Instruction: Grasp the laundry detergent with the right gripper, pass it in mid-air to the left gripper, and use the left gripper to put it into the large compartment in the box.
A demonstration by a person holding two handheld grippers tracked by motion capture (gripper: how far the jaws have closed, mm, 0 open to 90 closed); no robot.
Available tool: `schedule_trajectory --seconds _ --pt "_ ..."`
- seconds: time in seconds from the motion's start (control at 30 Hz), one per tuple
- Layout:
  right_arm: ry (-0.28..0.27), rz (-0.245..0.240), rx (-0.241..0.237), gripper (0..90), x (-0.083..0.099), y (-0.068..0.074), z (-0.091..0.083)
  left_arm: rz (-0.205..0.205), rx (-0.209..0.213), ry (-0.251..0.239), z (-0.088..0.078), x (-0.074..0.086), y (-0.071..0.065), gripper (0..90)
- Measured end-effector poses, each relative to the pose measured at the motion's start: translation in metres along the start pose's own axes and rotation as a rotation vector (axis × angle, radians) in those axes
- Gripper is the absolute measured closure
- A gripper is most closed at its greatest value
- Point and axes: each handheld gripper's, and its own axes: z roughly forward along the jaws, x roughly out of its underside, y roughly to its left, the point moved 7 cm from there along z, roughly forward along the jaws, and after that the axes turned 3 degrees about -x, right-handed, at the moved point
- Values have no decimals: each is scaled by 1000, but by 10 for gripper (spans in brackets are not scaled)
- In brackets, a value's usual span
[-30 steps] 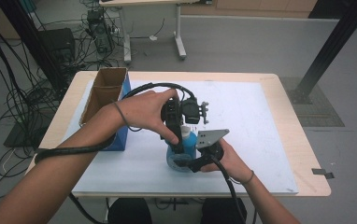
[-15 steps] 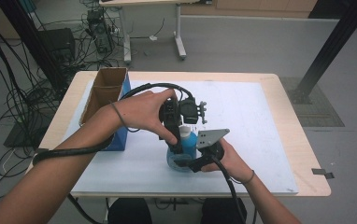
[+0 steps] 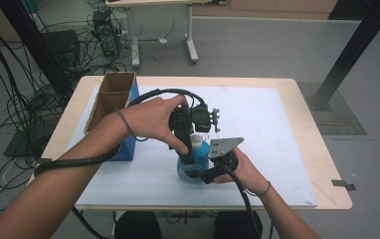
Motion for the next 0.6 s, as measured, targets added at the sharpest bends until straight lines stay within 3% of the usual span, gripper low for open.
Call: schedule_trajectory --seconds 0.6 --pt "5 1 1 416 -1 -1 1 4 -1 0 0 0 0 115"
